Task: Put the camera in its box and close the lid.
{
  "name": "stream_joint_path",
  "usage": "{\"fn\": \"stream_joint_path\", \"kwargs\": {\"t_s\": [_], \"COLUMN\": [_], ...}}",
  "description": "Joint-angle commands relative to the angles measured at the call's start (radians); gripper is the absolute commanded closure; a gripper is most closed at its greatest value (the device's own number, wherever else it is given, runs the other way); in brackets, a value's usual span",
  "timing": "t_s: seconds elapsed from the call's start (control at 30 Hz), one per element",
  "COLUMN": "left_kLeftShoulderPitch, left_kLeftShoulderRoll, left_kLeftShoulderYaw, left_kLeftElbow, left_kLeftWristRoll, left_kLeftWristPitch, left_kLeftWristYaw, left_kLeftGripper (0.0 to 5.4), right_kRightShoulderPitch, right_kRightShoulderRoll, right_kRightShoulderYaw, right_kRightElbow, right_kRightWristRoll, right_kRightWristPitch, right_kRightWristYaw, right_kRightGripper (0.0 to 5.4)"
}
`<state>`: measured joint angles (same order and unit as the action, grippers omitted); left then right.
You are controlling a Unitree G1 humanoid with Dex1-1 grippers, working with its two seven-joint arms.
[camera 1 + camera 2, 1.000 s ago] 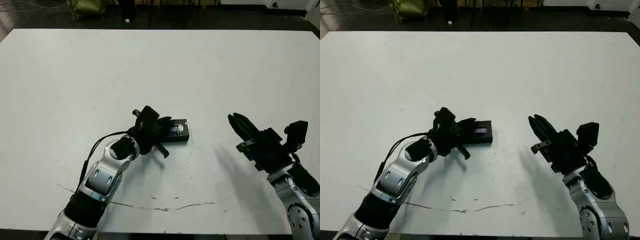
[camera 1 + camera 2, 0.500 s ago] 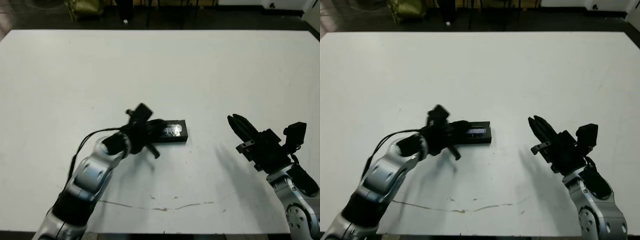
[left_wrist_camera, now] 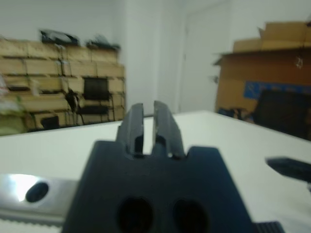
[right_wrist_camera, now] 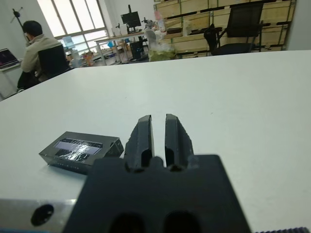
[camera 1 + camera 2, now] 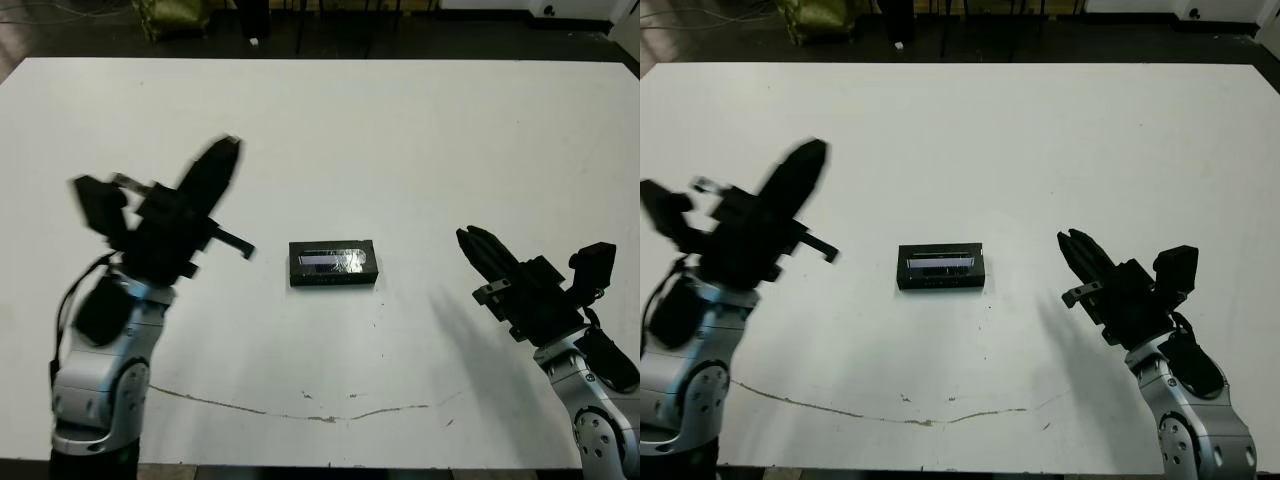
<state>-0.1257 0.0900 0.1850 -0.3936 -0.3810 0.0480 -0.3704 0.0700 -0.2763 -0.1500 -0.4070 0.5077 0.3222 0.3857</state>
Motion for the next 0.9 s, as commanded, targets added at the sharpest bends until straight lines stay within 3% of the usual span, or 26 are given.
{"fn": "stream_joint_path", "kwargs": {"t_s": [0.03,0.13,0.2,0.3,0.43,0.6,0.9], "left_kLeftShoulderPitch": [0.031,0.046,0.048,0.051,0.052,0.051,0.054], "left_kLeftShoulderRoll": [-0.027,-0.051,-0.068,-0.082,-0.096,-0.094,-0.087], "left_kLeftShoulderYaw": [0.029,0.025,0.025,0.017,0.005,-0.013,-0.04], "left_kLeftElbow": [0.13,0.244,0.331,0.421,0.484,0.493,0.478], "left_kLeftWristRoll": [0.077,0.206,0.247,0.279,0.265,0.271,0.272], "left_kLeftWristPitch": [-0.142,-0.272,-0.332,-0.391,-0.443,-0.445,-0.423], "left_kLeftWristYaw": [0.062,0.161,0.212,0.257,0.27,0.278,0.281], "left_kLeftGripper": [5.35,5.35,5.35,5.35,5.35,5.35,5.35], "right_kRightShoulderPitch": [0.0,-0.003,-0.001,0.002,0.0,-0.015,-0.01], "right_kRightShoulderRoll": [0.022,0.068,0.103,0.138,0.177,0.187,0.176], "right_kRightShoulderYaw": [0.003,0.017,0.037,0.063,0.093,0.108,0.11], "right_kRightElbow": [0.048,0.079,0.103,0.116,0.108,0.126,0.118], "right_kRightWristRoll": [-0.037,-0.105,-0.19,-0.301,-0.445,-0.494,-0.485], "right_kRightWristPitch": [-0.046,-0.146,-0.269,-0.369,-0.427,-0.438,-0.413], "right_kRightWristYaw": [-0.013,-0.046,-0.077,-0.14,-0.255,-0.294,-0.283], "right_kRightGripper": [5.4,5.4,5.4,5.4,5.4,5.4,5.4]}}
